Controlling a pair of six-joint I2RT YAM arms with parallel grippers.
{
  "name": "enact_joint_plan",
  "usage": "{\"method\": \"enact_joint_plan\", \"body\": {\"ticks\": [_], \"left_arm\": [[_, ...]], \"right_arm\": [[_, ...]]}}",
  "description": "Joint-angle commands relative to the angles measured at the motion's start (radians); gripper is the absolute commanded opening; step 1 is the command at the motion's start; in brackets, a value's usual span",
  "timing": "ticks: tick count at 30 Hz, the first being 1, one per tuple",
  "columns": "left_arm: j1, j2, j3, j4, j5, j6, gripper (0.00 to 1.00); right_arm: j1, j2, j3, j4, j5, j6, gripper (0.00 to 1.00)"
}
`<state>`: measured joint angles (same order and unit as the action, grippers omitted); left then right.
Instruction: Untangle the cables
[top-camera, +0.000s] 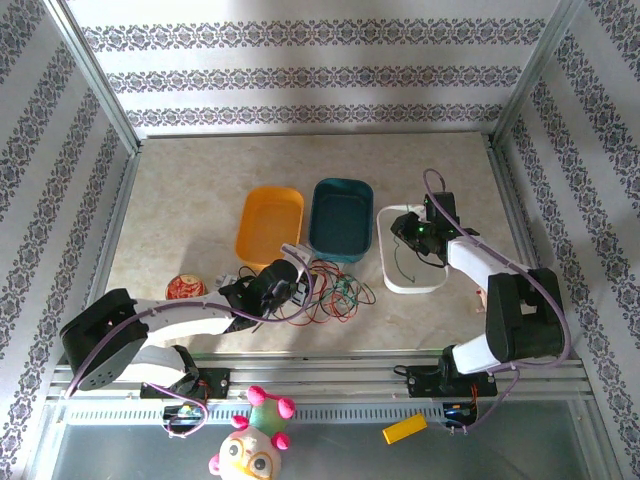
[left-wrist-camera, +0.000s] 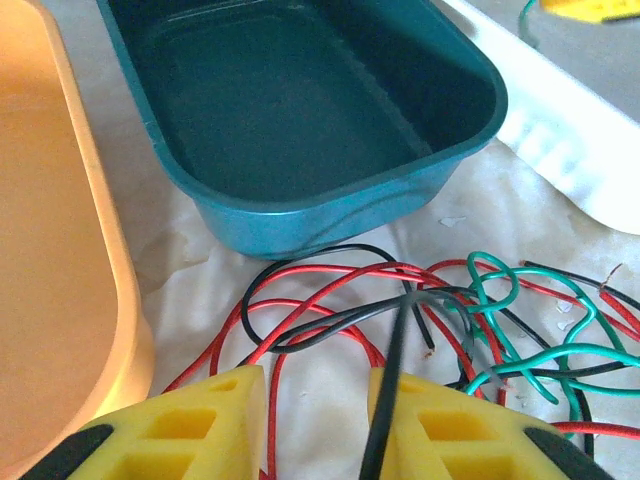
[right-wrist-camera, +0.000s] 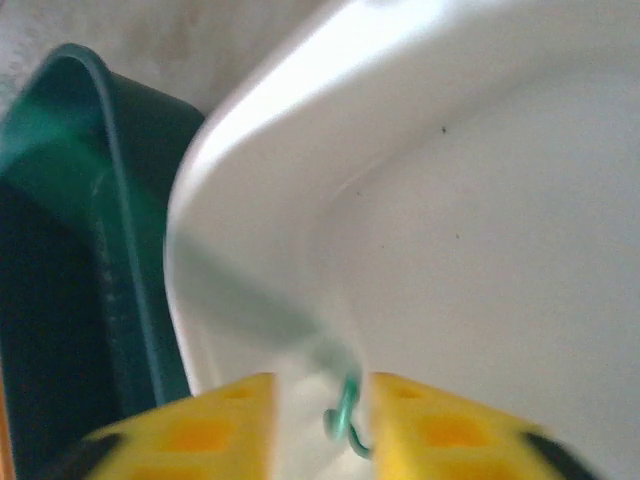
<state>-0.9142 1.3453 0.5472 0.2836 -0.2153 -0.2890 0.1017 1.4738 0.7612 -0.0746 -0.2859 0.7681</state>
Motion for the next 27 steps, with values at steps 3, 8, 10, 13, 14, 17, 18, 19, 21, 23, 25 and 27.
{"method": "enact_joint_plan", "body": {"ticks": [3, 8, 10, 13, 14, 17, 18, 19, 21, 23, 25, 27], "left_arm": [[0.011, -0.027, -0.006, -0.014, -0.019, 0.001, 0.33], [0.011, -0.026, -0.007, -0.006, -0.013, -0.001, 0.33], [0.011, -0.028, -0.006, -0.005, -0.005, -0.001, 0.34], [0.010, -0.033, -0.006, -0.006, 0.011, 0.001, 0.35], [0.009, -0.036, -0.006, -0.006, 0.015, 0.002, 0.35], [0.009, -0.050, -0.005, -0.010, 0.018, 0.004, 0.35], [0.009, -0.055, -0.004, -0.012, 0.020, 0.007, 0.35], [0.010, -0.059, -0.003, -0.012, 0.021, 0.009, 0.35], [0.009, -0.060, -0.003, -0.012, 0.025, 0.015, 0.35], [0.009, -0.057, -0.002, -0.012, 0.031, 0.020, 0.35], [0.009, -0.054, -0.003, -0.011, 0.037, 0.021, 0.35], [0.009, -0.054, -0.004, -0.009, 0.040, 0.018, 0.35]], "right_arm": [[0.000, -0.083, -0.024, -0.021, 0.081, 0.004, 0.72], [0.009, -0.234, -0.032, -0.105, 0.166, -0.036, 0.80], [0.027, -0.307, -0.040, -0.143, 0.175, -0.056, 0.80], [0.083, -0.416, -0.070, -0.175, 0.149, -0.088, 0.79], [0.106, -0.447, -0.078, -0.191, 0.149, -0.091, 0.79], [0.181, -0.535, -0.099, -0.257, 0.179, -0.103, 0.78], [0.200, -0.559, -0.105, -0.272, 0.182, -0.104, 0.78], [0.223, -0.582, -0.114, -0.282, 0.175, -0.100, 0.77], [0.274, -0.610, -0.136, -0.283, 0.146, -0.079, 0.74], [0.343, -0.616, -0.158, -0.266, 0.109, -0.061, 0.71], [0.412, -0.604, -0.175, -0.249, 0.089, -0.049, 0.69], [0.479, -0.580, -0.184, -0.238, 0.089, -0.051, 0.67]]}}
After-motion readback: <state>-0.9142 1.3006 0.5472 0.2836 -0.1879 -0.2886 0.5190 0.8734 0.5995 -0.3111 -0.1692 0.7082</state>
